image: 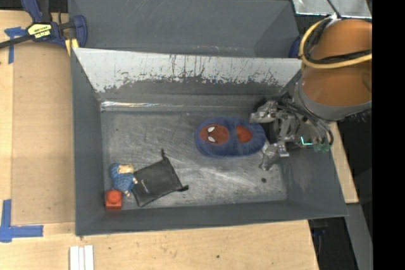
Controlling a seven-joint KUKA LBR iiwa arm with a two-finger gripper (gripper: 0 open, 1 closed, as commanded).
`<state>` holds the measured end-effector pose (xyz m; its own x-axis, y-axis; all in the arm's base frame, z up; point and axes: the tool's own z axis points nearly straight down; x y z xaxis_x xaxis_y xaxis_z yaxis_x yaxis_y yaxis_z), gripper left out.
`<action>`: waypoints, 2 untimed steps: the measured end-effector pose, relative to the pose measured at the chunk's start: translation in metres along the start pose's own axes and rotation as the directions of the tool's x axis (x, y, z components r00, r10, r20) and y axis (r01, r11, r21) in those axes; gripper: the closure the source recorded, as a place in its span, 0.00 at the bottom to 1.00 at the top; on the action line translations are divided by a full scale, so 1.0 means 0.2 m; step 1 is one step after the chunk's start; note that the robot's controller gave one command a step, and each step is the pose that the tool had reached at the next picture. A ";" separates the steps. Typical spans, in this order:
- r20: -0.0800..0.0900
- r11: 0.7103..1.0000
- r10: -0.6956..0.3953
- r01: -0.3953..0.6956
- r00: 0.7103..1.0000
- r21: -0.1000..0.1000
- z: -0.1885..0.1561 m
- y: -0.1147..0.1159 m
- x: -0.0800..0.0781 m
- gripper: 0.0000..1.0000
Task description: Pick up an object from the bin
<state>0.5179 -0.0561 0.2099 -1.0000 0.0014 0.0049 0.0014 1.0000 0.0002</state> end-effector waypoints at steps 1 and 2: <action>0.020 1.000 0.031 -0.031 0.999 0.000 0.67 -0.08 -0.14 0.00; 0.012 0.998 0.061 -0.061 0.998 -0.001 0.59 -0.09 -0.42 0.00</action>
Offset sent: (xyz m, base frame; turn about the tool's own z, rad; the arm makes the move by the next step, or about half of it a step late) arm 0.0224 -0.0163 -0.1399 0.0332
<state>0.6014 -0.0732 0.0911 -0.9980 0.0627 -0.0066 0.0627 0.9980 0.0004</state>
